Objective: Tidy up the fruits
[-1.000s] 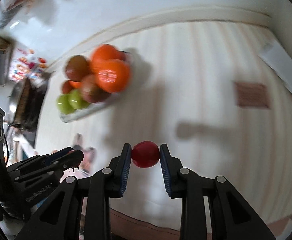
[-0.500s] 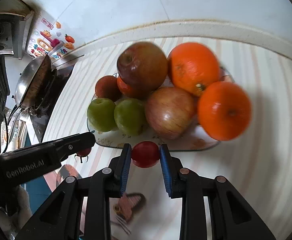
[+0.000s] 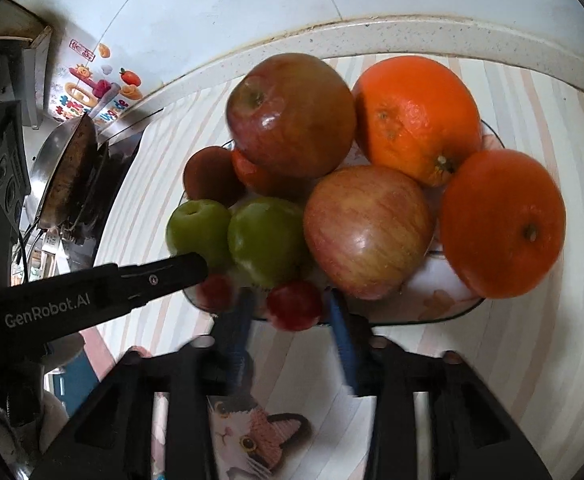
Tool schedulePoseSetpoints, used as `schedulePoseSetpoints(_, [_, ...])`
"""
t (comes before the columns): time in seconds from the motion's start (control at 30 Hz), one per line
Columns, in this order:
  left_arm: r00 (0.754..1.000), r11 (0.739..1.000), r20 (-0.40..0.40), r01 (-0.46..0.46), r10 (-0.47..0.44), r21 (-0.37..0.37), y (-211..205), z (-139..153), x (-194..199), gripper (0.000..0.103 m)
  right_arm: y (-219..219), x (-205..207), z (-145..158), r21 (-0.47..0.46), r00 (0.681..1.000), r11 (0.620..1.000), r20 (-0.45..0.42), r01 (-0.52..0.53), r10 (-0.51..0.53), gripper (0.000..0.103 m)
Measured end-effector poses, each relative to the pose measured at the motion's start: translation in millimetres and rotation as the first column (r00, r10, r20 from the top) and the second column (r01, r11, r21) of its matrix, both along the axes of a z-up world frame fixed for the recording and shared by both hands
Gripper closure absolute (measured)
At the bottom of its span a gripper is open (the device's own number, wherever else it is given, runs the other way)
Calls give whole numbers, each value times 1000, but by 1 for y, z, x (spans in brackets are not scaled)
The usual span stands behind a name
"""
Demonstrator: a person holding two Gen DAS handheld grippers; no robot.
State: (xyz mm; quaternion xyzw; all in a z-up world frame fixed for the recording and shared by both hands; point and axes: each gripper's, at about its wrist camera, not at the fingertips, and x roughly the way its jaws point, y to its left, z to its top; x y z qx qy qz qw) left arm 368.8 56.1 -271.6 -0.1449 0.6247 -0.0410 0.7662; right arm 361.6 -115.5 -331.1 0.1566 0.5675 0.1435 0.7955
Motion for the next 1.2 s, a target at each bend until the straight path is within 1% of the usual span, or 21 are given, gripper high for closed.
schedulePoseSetpoints(0.03, [1000, 1000, 2, 0, 0, 4, 1, 1, 0, 52, 1, -2, 1, -2, 1000, 1000, 2, -1, 1, 30])
schedulePoseSetpoints(0.07, [1000, 1000, 4, 0, 0, 8, 2, 2, -1, 47, 1, -3, 3, -6, 1000, 1000, 7, 2, -2, 26])
schedulePoseSetpoints(0.1, [1000, 1000, 9, -1, 1, 16, 3, 4, -2, 37, 0, -6, 6, -11, 1000, 1000, 13, 5, -5, 25])
schedulePoseSetpoints(0.13, [1000, 1000, 15, -1, 1, 26, 4, 6, -4, 32, -1, -7, 10, -14, 1000, 1000, 18, 9, -9, 25])
schedulePoseSetpoints(0.17, [1000, 999, 23, -1, 0, 38, 5, 8, -6, 30, -3, -10, 13, -12, 1000, 1000, 19, 13, -13, 25])
schedulePoseSetpoints(0.2, [1000, 999, 30, 0, -1, 54, 7, 11, -9, 26, -5, -12, 17, -17, 1000, 1000, 20, 16, -15, 24])
schedulePoseSetpoints(0.27, [999, 996, 39, 2, -6, 91, 8, 14, -15, 22, -7, -17, 26, -57, 999, 998, 28, 16, -15, 16])
schedulePoseSetpoints(0.33, [999, 991, 52, 3, -11, 137, 10, 19, -23, 13, -11, -22, 36, -96, 999, 995, 44, 20, -15, 11])
schedulePoseSetpoints(0.37, [998, 988, 61, 1, -11, 156, 11, 21, -28, 13, -13, -26, 42, -129, 999, 991, 52, 20, -14, 11])
schedulePoseSetpoints(0.5, [997, 980, 82, -4, -13, 197, 12, 31, -46, 13, -23, -35, 61, -195, 996, 980, 81, 36, -21, 8])
schedulePoseSetpoints(0.7, [990, 972, 139, -38, 6, 231, 8, 53, -68, 13, -37, -46, 84, -246, 993, 968, 120, 44, -15, 6])
schedulePoseSetpoints(0.77, [988, 971, 155, -45, 8, 235, 5, 60, -73, 12, -40, -48, 92, -255, 990, 966, 140, 41, -5, 4])
schedulePoseSetpoints(1.0, [978, 966, 207, -88, 37, 241, 1, 81, -89, 12, -47, -56, 114, -277, 983, 960, 183, 36, 16, 4])
schedulePoseSetpoints(1.07, [974, 967, 222, -95, 42, 235, 1, 90, -95, 12, -48, -60, 121, -281, 981, 959, 195, 37, 19, 4])
schedulePoseSetpoints(1.2, [961, 962, 273, -113, 42, 248, 2, 115, -112, 12, -48, -76, 142, -281, 976, 959, 217, 44, 19, 4])
